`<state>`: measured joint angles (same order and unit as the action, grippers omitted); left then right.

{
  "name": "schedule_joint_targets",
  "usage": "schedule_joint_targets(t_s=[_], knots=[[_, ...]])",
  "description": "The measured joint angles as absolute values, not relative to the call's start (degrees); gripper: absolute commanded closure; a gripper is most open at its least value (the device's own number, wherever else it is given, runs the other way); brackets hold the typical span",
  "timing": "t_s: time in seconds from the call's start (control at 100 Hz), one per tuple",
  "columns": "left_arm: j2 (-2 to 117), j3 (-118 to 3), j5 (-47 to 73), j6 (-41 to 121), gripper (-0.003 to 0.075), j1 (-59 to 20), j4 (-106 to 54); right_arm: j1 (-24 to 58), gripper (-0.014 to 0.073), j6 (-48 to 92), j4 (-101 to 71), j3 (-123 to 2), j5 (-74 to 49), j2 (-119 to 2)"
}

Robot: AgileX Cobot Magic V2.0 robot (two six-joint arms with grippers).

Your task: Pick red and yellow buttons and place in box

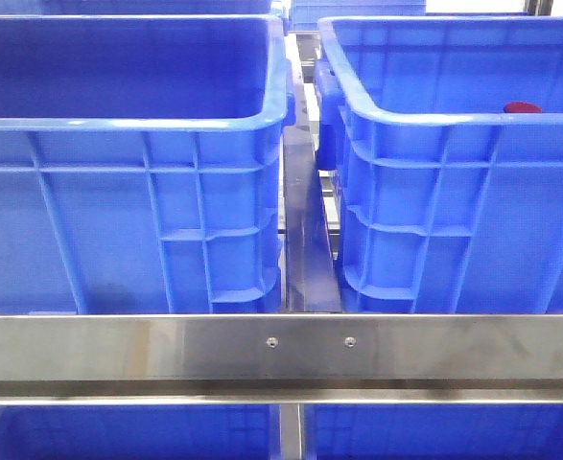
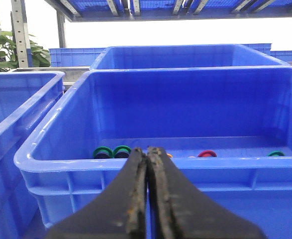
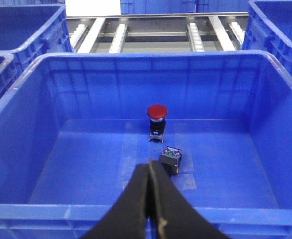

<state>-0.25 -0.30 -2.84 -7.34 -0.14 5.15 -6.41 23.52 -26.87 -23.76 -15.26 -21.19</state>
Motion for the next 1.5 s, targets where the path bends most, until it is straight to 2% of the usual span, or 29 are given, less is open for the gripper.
schedule_joint_targets(t_s=[0.14,0.33,0.77,1.5], knots=[[-0.2,-0.3,-2.8,-7.3,0.0739,-0.1,5.1,-2.0,0.0662,10.2,-13.5,-21.9,-10.0,-19.0],[-0.2,-0.3,-2.8,-7.3,0.0739,-0.1,5.1,2.1,0.0662,2.5,-6.5,-15.1,-2.6,-14.3],[-0.2,-0.3,-2.8,-7.3,0.0739,-0.1,5.1,4.8,0.0662,0.4,-4.0,-0.5,1.3,0.2],[-0.2,-0.3,-2.8,-7.3,0.0739,-0.1,5.1,4.8,0.0662,-1.0,-3.4,1.6,4.2,0.6]])
